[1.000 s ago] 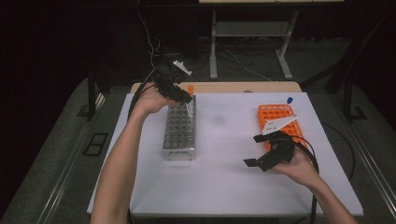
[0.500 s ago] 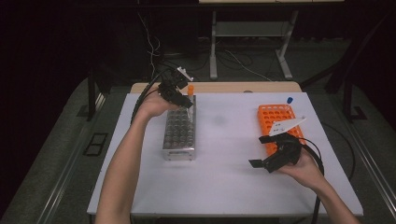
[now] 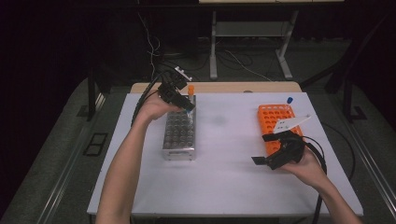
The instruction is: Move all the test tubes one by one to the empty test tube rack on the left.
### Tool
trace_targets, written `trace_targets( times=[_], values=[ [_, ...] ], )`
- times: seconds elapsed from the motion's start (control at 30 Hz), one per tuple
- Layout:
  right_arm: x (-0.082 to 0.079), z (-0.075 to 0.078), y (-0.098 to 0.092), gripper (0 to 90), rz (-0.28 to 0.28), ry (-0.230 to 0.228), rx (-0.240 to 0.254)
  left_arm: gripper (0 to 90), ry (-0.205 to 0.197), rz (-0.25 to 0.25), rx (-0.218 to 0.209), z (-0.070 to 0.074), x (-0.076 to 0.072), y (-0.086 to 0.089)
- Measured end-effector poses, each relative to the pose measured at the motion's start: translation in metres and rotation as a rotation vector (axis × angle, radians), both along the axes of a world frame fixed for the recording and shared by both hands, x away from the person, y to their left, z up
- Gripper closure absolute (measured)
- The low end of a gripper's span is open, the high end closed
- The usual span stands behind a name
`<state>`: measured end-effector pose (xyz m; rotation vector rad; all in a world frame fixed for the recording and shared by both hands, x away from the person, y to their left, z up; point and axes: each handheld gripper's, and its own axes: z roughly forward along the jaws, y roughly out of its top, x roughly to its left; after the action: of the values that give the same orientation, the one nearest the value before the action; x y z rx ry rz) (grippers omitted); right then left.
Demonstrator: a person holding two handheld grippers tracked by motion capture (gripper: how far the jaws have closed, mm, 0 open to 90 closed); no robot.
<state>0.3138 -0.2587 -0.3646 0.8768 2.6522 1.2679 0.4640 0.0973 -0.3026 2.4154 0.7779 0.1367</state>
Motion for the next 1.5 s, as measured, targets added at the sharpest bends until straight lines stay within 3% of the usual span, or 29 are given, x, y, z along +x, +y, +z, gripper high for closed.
trace_targets(
  times=[0.53,0.77,1.23,1.5],
  values=[
    [0.022,0.010,-0.028,0.2,-0.088,0.003,-0.026,21.5,-0.025,-0.031,-0.111,0.014,-0.043,0.005],
    [0.039,0.011,-0.042,0.2,-0.137,0.014,-0.046,0.0,-0.062,-0.018,-0.127,0.013,-0.066,0.004],
    [0.073,0.008,-0.070,0.2,-0.243,0.044,-0.042,0.0,-0.094,-0.030,-0.173,0.005,-0.098,0.010],
    [0.094,-0.001,-0.088,0.2,-0.320,0.078,-0.047,0.0,-0.102,-0.034,-0.181,0.002,-0.106,0.015]
  ],
)
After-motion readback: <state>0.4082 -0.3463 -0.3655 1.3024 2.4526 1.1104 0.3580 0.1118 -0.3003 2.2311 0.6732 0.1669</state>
